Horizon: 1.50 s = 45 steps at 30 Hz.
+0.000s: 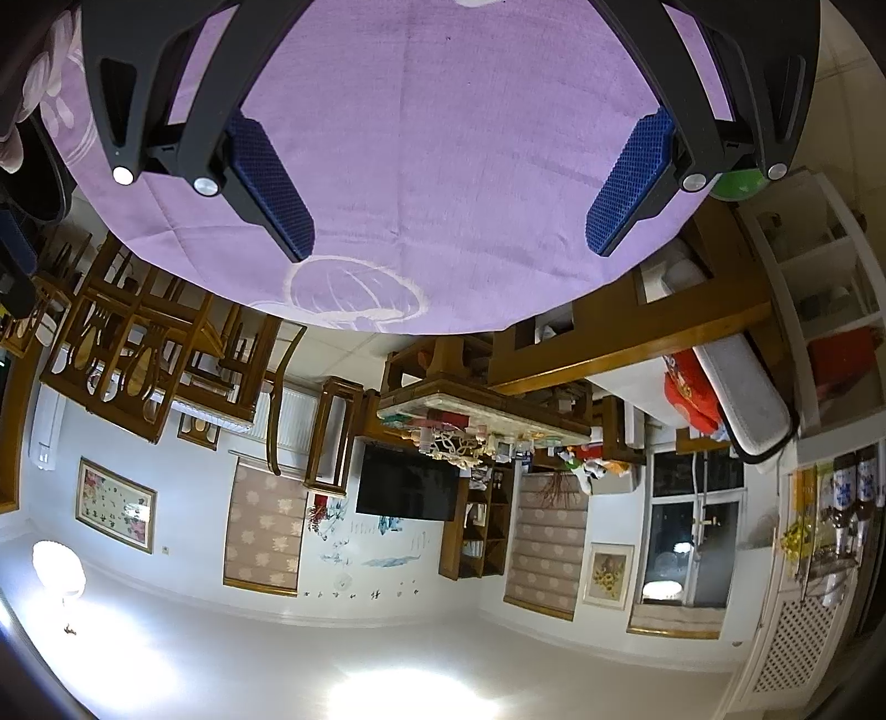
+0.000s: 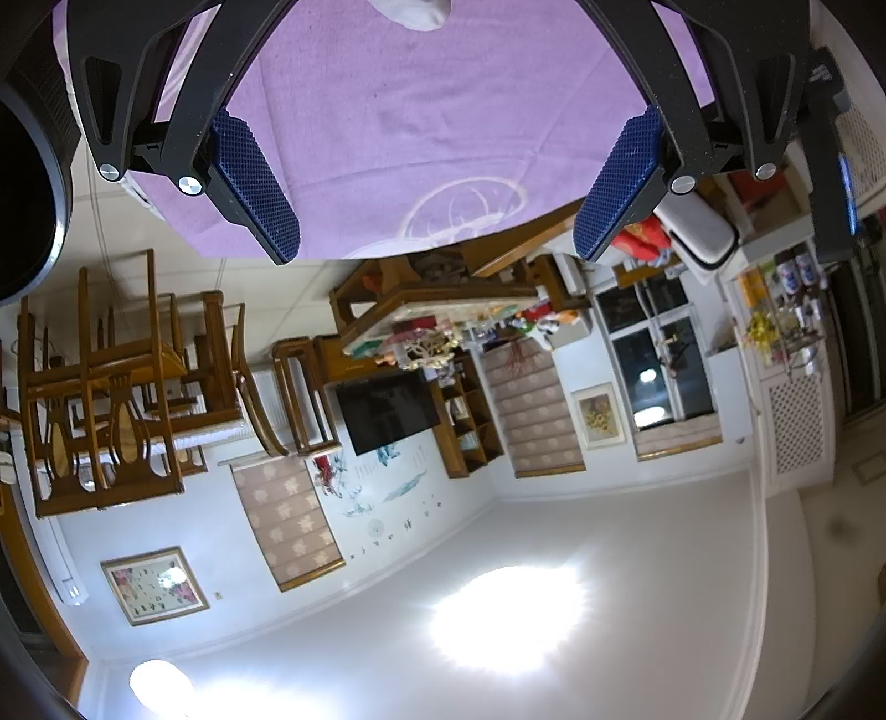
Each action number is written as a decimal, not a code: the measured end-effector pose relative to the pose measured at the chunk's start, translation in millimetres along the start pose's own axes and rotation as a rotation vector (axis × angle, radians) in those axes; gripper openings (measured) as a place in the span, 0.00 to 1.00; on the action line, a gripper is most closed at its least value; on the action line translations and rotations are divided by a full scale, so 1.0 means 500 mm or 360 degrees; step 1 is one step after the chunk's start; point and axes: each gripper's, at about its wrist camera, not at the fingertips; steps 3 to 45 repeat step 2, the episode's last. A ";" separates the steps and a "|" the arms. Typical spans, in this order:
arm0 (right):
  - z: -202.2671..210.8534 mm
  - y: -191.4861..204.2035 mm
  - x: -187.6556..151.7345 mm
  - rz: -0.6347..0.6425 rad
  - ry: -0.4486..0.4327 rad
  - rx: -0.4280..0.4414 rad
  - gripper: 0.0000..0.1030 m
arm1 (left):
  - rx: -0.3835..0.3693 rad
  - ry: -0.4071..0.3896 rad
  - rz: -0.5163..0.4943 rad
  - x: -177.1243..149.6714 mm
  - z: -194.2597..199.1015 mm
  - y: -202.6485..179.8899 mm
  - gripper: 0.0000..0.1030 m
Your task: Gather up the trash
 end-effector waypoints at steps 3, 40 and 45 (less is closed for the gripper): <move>0.000 0.000 0.000 0.0000 0.0000 0.0000 0.95 | -0.0001 0.0001 -0.0001 0.000 0.000 -0.001 0.95; 0.000 0.000 0.000 0.0000 0.0000 0.0000 0.95 | -0.0001 0.0001 -0.0001 0.000 0.000 -0.001 0.95; 0.000 0.000 0.000 0.0000 0.0000 0.0000 0.95 | -0.0001 0.0001 -0.0001 0.000 0.000 -0.001 0.95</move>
Point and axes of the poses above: each gripper's, at about its wrist camera, not at the fingertips, and z roughly against the way its jaws point, y to its left, x to its top, and after that the axes turned 2 degrees about -x, right-handed
